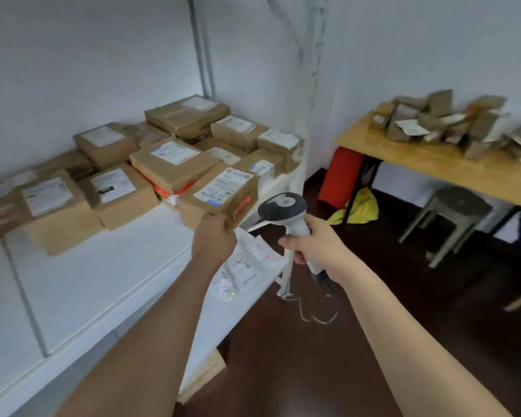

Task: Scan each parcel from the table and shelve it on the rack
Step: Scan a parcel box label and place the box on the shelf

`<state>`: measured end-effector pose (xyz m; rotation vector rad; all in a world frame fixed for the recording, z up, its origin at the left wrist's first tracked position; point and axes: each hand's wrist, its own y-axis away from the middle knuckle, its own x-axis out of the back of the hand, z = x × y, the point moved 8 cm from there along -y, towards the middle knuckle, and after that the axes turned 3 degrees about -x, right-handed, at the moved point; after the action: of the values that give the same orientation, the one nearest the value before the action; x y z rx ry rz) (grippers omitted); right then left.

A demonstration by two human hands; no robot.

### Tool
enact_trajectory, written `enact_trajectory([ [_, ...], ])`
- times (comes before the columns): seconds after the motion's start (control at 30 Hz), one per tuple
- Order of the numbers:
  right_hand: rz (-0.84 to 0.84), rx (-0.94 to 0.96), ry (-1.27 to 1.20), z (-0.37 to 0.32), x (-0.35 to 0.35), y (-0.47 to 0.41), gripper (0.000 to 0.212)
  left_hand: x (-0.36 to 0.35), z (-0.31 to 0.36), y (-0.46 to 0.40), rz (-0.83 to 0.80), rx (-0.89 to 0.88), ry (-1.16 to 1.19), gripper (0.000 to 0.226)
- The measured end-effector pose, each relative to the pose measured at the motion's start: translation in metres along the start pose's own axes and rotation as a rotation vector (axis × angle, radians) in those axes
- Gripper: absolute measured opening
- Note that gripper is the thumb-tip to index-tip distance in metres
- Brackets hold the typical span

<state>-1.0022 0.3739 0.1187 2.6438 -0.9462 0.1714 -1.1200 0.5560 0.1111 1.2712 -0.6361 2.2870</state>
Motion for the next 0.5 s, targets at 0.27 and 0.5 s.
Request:
enact_trajectory([
  [0.27, 0.349, -0.106, -0.196, 0.055, 0.230, -0.023, 0.024, -0.043, 0.125, 0.003, 0.465, 0.171, 0.056, 0.028],
  [0.5, 0.372, -0.085, -0.238, 0.054, 0.289, -0.106, 0.024, -0.031, 0.091, -0.004, 0.916, 0.067, -0.092, 0.014],
])
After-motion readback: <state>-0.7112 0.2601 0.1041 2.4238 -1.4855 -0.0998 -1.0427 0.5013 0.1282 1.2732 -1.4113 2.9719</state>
